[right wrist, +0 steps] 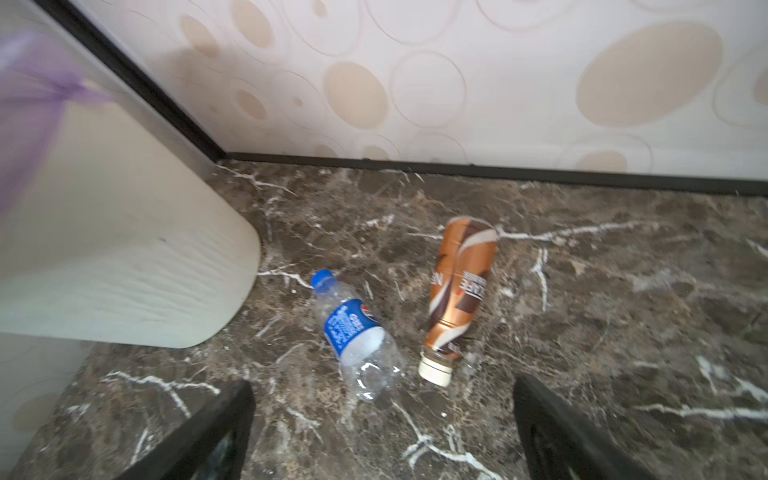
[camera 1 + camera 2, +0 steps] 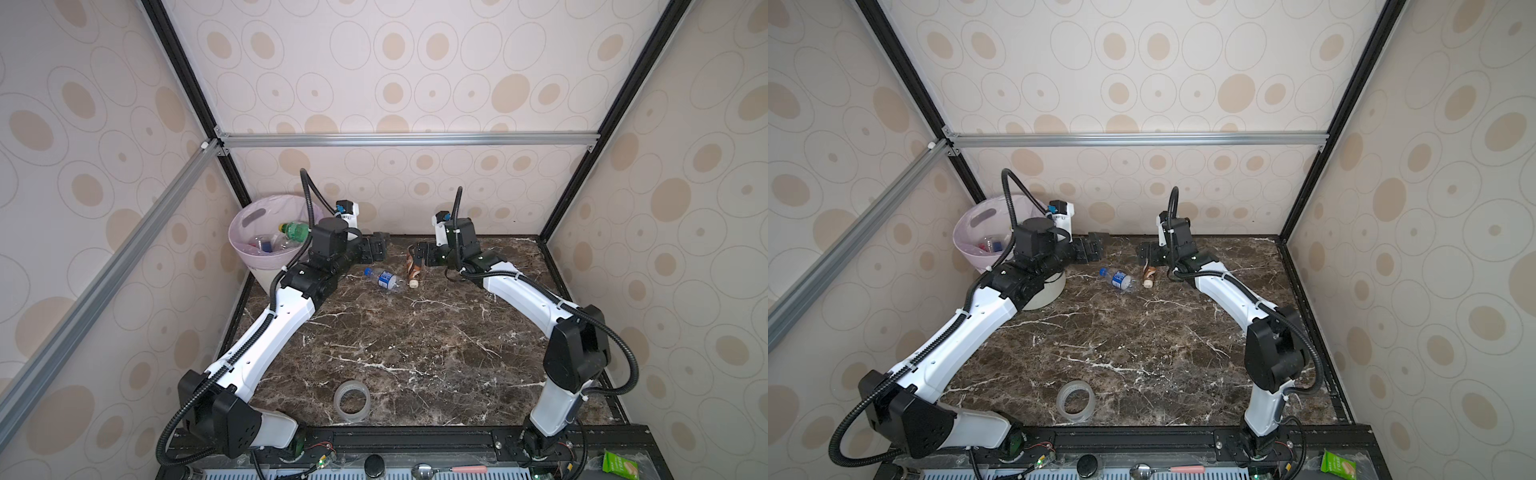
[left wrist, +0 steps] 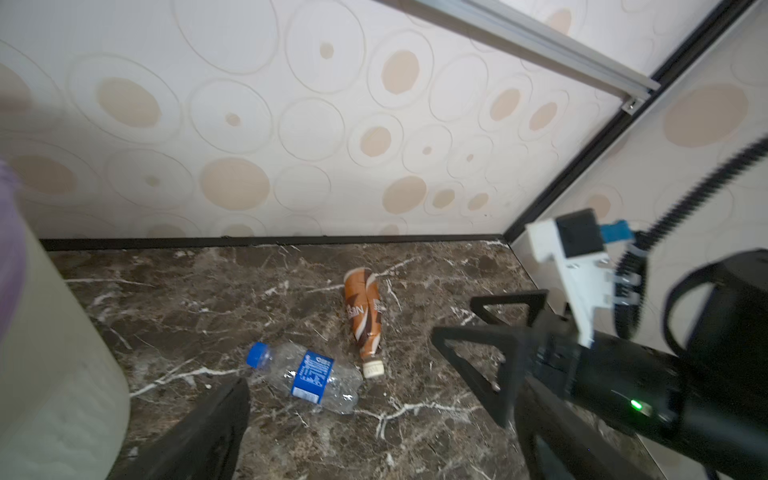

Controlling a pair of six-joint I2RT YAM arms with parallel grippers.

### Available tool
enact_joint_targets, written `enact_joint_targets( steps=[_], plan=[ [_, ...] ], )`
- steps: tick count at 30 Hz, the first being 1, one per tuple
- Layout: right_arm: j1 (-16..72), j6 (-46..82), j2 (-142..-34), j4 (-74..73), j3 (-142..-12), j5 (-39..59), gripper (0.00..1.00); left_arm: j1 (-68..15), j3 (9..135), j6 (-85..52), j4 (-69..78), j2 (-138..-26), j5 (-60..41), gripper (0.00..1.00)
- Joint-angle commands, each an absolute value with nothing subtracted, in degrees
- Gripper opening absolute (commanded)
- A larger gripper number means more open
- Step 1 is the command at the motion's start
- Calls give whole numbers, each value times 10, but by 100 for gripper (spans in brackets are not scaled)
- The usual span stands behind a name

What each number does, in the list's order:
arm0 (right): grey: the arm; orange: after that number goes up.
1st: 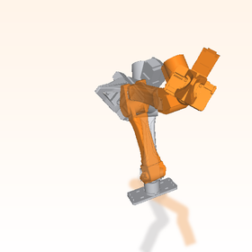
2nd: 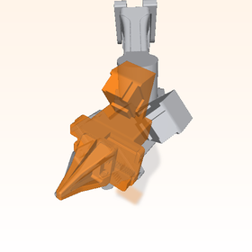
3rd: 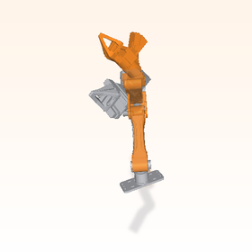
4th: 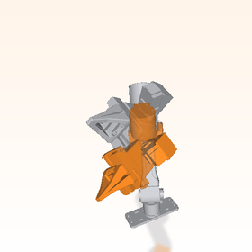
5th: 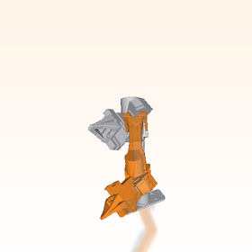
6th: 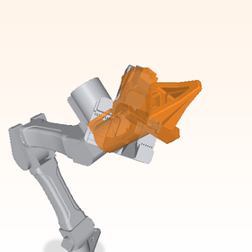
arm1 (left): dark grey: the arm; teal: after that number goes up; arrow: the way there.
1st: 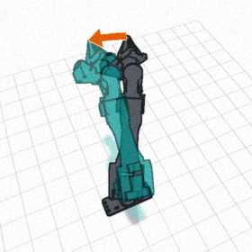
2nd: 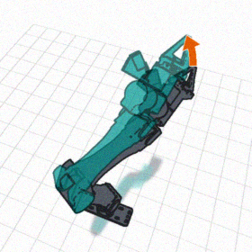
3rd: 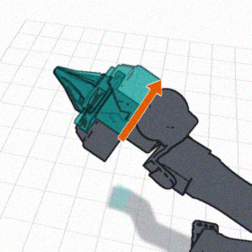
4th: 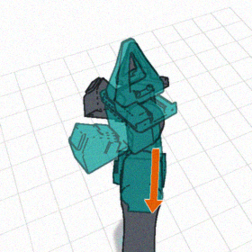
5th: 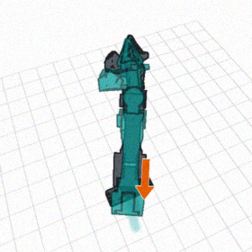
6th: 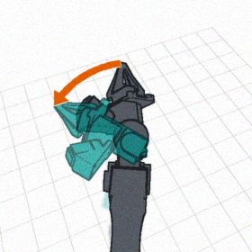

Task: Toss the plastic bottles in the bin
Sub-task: 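Lower right gripper onto the brown Nescafe bottle while left gripper withdraws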

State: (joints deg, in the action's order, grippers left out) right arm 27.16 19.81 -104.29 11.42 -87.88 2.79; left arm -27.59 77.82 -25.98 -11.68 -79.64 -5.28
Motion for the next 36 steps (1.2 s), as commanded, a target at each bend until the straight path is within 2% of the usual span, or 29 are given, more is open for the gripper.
enact_joint_targets(
  steps=[1, 10, 27, 36],
  plan=[
    [261, 233, -1083, 129, -874, 19, 100, -319, 759, -283, -50, -801, -51, 99],
    [260, 258, -1171, 127, -896, 46, 99, -353, 675, -318, 25, -809, -27, 99],
    [270, 288, -1299, 159, -990, 33, 88, -352, 656, -328, 57, -857, -49, 99],
    [277, 305, -1336, 174, -1020, 12, 68, -334, 651, -335, 65, -858, -60, 99]
  ],
)
